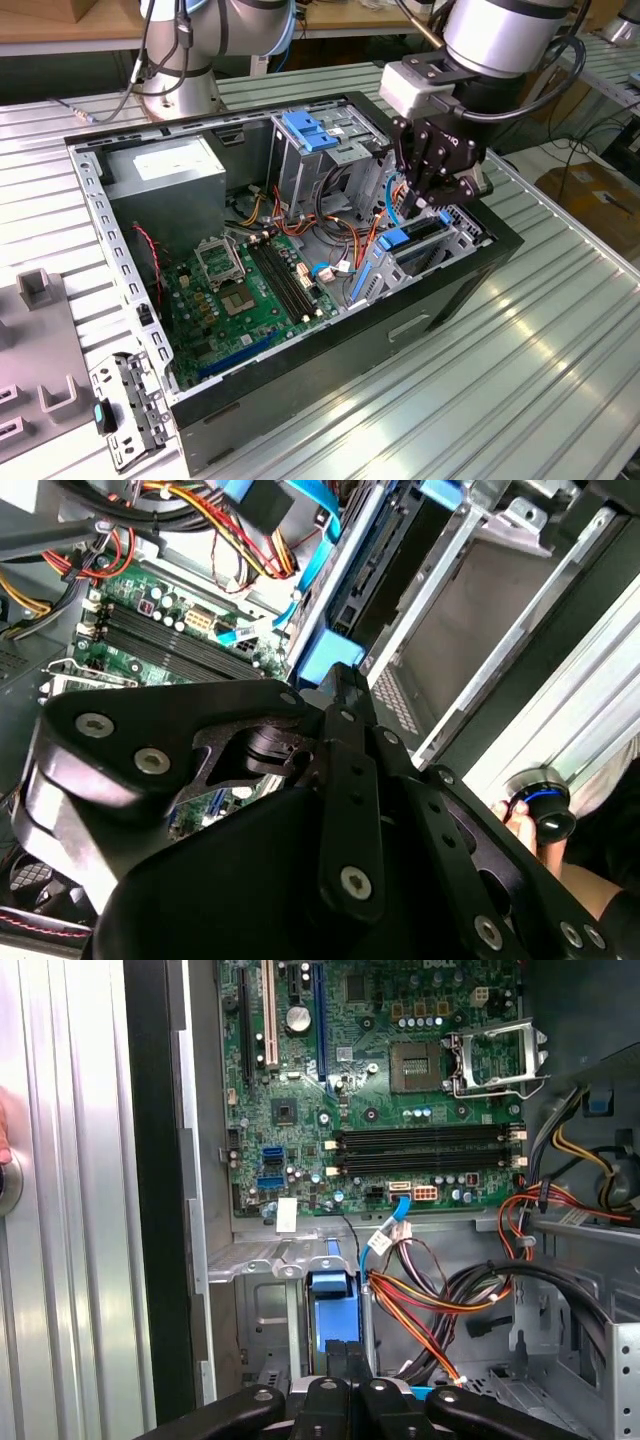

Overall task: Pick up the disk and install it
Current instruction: 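Insert the first disk wire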

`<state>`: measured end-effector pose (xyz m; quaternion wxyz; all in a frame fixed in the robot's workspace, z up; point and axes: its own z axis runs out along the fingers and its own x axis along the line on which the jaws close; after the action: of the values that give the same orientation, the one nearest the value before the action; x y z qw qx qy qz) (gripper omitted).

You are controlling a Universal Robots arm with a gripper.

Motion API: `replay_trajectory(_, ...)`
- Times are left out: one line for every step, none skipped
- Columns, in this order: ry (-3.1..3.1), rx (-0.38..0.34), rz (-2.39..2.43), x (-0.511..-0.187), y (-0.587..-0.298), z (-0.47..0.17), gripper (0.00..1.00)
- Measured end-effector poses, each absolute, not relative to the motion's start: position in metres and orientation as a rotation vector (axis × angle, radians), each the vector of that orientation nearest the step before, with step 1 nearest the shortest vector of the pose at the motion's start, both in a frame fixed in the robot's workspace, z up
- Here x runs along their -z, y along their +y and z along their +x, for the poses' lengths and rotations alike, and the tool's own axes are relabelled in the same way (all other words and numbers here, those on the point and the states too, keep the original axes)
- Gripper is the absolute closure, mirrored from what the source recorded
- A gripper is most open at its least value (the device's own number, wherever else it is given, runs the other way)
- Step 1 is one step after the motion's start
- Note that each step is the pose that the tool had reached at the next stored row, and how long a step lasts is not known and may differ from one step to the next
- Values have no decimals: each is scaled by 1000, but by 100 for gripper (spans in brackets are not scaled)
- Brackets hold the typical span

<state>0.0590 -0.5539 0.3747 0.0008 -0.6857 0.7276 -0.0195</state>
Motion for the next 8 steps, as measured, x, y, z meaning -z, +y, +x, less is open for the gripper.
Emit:
replay_trajectory(2285, 61, -2153, -375, -554, 61, 89)
replay_trajectory(2285, 61, -2153, -374, -554, 62, 89)
replay_trajectory(2285, 62, -2153, -374, -554, 63, 89)
replay_trajectory(2285, 62, -2153, -374, -554, 64, 89)
replay_trajectory(2285, 62, -2153, -374, -554, 65, 89)
replay_trajectory(2285, 62, -2153, -374, -554, 66, 89)
replay_trajectory(2285, 62, -2153, -374, -554, 67, 89)
replay_trajectory(2285, 62, -2153, -374, -554, 68, 89)
